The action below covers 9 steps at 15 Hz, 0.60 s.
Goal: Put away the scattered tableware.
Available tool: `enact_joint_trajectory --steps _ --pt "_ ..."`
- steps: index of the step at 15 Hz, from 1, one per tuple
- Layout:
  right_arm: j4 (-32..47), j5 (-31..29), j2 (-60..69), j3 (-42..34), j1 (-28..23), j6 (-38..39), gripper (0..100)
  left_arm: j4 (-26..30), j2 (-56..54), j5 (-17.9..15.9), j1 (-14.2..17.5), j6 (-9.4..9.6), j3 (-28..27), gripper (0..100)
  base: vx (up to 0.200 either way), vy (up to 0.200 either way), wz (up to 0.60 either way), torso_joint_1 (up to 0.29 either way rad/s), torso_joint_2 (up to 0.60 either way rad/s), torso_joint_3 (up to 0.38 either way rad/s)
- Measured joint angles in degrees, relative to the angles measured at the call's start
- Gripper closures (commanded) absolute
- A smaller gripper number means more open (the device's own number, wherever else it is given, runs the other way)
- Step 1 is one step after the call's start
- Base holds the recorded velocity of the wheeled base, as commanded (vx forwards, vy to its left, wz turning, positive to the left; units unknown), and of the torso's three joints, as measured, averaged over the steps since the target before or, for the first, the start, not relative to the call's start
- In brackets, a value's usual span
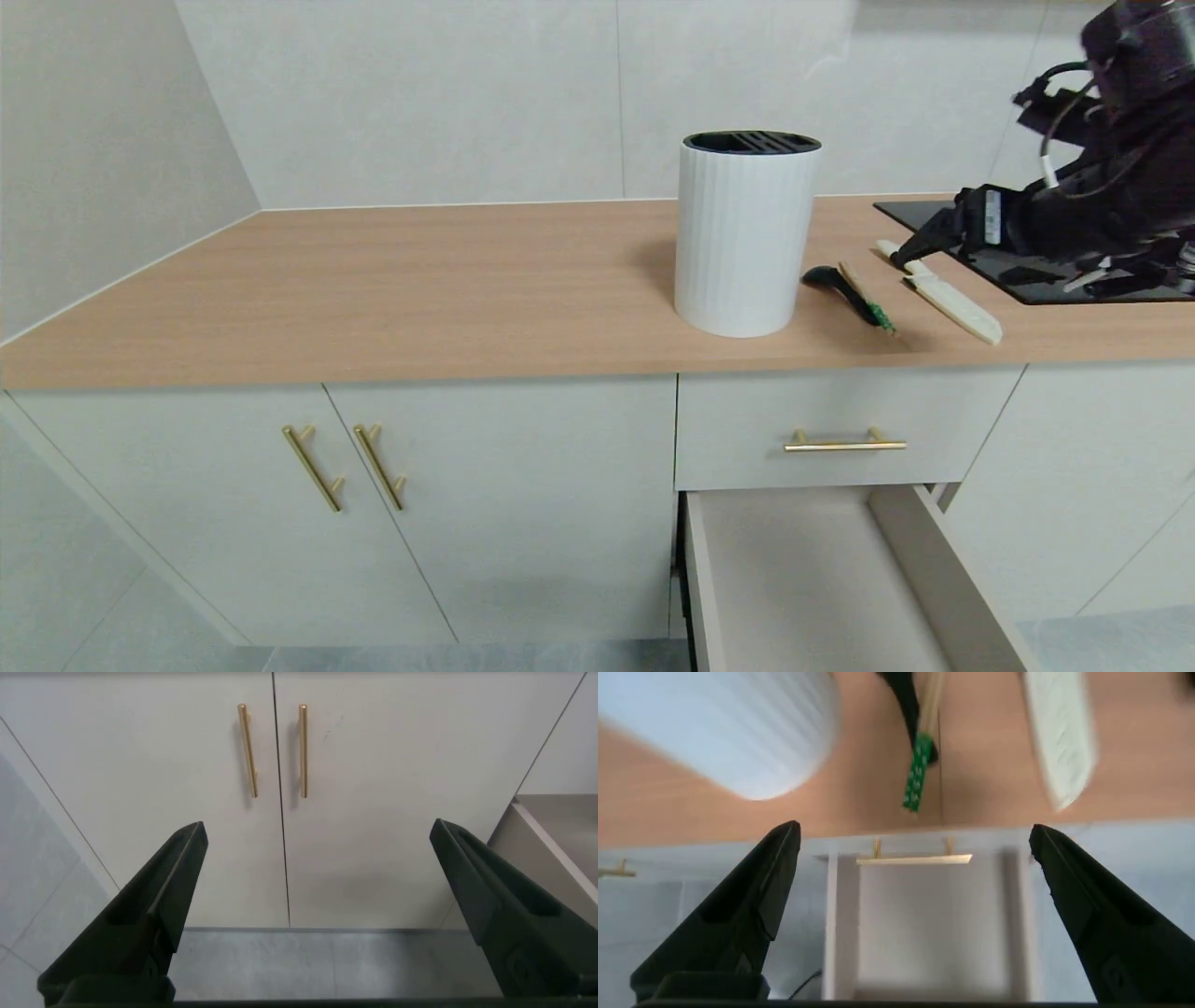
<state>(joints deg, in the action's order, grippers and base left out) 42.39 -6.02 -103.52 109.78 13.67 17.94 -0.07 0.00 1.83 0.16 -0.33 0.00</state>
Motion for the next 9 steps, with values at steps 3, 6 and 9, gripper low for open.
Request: enact_joint_trajectory --steps 3,6,9 --pt "-0.22 -3.69 -7.14 2.63 1.96 1.12 0 0.0 0.0 0.0 0.0 0.01 0.0 0 0.0 0.0 0.0 0.0 0.0 0.0" --pt "-2.9 -6.6 -10.64 2.96 2.4 1.16 0 0.02 0.0 0.0 0.0 0.04 0.0 0 0.0 0.0 0.0 0.0 0.0 0.0" --pt "-3.25 -6.97 -12.41 3.04 2.43 1.13 0 0.0 0.0 -0.02 0.0 0.01 0.0 0 0.0 0.0 0.0 0.0 0.0 0.0"
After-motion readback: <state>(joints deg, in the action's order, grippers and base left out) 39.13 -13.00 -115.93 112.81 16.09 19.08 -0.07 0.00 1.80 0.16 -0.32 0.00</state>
